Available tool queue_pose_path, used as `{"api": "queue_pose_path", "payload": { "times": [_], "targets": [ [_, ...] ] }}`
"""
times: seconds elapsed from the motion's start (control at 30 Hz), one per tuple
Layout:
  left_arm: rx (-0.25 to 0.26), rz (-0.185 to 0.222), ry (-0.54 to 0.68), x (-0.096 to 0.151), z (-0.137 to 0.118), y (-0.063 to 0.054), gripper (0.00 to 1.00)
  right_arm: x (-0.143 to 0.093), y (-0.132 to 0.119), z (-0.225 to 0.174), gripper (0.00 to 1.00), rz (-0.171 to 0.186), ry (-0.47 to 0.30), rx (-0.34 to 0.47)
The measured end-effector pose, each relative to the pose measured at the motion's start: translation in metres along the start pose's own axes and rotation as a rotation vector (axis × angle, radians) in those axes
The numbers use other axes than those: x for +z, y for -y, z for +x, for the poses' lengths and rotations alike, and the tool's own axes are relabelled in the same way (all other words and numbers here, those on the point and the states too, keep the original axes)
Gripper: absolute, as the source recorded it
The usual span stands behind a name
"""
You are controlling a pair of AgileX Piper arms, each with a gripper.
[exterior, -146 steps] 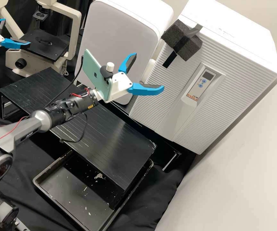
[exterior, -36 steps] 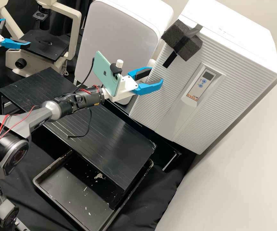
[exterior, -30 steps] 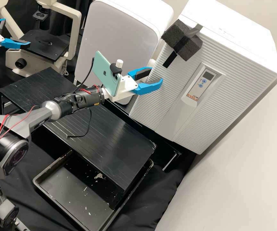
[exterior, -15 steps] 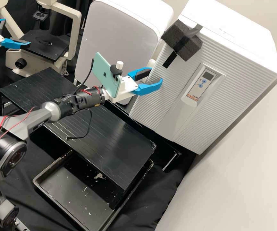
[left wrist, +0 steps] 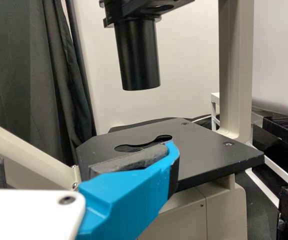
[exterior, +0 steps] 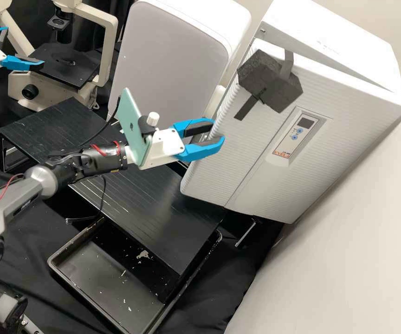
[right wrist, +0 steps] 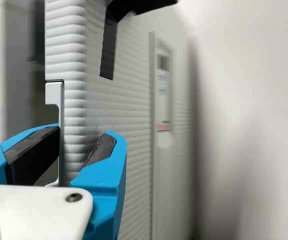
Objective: Open the incubator door
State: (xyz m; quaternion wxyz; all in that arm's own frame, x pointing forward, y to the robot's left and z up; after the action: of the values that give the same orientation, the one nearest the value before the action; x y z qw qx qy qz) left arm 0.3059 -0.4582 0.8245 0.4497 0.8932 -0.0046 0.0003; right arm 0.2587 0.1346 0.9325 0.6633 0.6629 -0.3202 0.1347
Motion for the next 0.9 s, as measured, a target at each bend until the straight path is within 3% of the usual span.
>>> {"api": "queue_pose_path", "payload": {
  "times": [0.27,0.47,0.7,0.73,0.9],
  "targets": [
    [0.0,0.0,0.0,0.0,0.0,0.0,1.0,0.024,-0.018,-0.035,0.0,0.033,0.099,0.063],
    [0.0,0.0,0.0,0.0,0.0,0.0,1.0,0.032,-0.013,-0.049,0.0,0.001,0.078,-0.012],
    [0.0,0.0,0.0,0.0,0.0,0.0,1.0,0.032,-0.014,-0.057,0.0,0.006,0.045,-0.038],
    [0.0,0.0,0.0,0.0,0.0,0.0,1.0,0.032,-0.012,-0.057,1.0,-0.001,0.039,-0.039],
    [0.0,0.0,0.0,0.0,0.0,0.0,1.0,0.029,-0.001,-0.057,1.0,-0.009,-0.047,-0.051]
  ]
}}
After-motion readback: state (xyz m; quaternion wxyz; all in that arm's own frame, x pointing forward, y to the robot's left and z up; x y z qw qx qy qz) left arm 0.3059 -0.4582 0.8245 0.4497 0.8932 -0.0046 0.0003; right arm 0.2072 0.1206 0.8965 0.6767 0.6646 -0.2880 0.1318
